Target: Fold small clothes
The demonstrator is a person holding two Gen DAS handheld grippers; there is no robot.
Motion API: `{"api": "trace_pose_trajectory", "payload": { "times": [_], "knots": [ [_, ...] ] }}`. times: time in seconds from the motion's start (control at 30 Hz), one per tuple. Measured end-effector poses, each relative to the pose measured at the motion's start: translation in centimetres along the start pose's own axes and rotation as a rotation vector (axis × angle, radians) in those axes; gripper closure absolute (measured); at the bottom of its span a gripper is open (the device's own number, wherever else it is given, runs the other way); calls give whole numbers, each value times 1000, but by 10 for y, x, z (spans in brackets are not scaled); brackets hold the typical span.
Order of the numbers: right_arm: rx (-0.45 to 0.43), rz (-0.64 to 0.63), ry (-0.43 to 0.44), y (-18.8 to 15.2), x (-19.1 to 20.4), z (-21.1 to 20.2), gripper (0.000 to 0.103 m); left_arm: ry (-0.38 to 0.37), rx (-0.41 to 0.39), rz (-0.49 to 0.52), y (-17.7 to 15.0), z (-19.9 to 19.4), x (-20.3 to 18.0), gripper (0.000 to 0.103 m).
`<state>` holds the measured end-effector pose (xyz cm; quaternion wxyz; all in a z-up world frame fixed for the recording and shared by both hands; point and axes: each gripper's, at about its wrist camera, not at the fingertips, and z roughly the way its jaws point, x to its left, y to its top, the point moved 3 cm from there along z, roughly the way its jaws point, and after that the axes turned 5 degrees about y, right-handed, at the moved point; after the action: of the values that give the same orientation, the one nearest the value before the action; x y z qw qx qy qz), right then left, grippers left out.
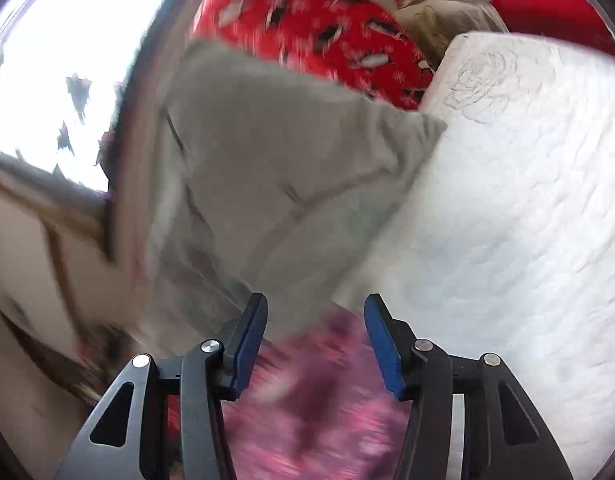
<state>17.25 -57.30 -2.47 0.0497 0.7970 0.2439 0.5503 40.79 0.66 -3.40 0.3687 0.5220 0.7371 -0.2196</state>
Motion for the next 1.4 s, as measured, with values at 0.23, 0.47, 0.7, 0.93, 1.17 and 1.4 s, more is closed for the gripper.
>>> {"api": "trace_pose_trajectory", "payload": {
  "times": [0.23,0.47,0.7,0.93,1.17,1.4],
  "knots": [
    [191,-272,-229,-37,19,64,50,7,22,87,-55,2,-13,68],
    [-3,-285,-140,-17,43,47,101,317,-217,217,-84,8,-16,65],
    [47,-255,-384,-16,7,51,95,384,-246,260,-77,14,-19,64],
    [200,-488,-145,-74,86,74,71,402,-310,284,-70,7,-22,56],
    [430,-741,-200,-154,126,157,69,396,-289,296,-67,12,-19,56],
    [408,-1003,-342,-182,147,198,100,375,-294,263,-57,5,-14,56]
  ]
}}
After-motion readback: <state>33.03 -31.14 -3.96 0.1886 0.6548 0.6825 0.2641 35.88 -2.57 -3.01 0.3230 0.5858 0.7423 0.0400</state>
